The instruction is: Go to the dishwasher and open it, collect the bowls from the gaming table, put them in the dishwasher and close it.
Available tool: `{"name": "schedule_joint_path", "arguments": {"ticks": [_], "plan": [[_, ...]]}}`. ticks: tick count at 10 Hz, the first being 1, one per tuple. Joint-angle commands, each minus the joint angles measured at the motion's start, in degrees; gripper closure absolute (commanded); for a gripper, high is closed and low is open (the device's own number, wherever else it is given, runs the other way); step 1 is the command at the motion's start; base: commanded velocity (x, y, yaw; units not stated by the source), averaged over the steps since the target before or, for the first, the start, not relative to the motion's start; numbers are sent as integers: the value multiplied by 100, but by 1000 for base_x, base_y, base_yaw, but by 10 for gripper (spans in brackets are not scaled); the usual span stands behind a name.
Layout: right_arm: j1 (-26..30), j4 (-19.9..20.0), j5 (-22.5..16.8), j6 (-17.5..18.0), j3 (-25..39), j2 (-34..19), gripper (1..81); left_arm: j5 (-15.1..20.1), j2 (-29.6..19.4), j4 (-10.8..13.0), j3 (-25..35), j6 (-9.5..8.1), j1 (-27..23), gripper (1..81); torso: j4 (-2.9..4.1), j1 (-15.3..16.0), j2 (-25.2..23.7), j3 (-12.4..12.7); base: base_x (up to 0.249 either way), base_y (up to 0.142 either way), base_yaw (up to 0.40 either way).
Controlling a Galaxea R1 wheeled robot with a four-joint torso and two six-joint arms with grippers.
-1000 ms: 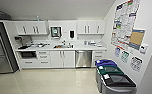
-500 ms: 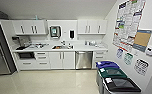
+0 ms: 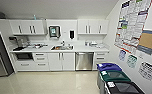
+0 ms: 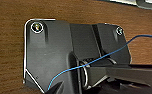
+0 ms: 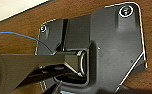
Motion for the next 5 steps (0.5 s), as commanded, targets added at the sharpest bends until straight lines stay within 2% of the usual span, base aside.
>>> {"name": "schedule_joint_path", "arguments": {"ticks": [1, 5], "plan": [[262, -64, -293, -26, 38, -106, 10, 258, -74, 62, 65, 48, -295, 10, 0, 0, 0, 0, 184, 0, 0], [253, -72, -293, -26, 38, -115, 10, 258, -49, 70, 65, 48, -295, 10, 0, 0, 0, 0, 184, 0, 0]]}}
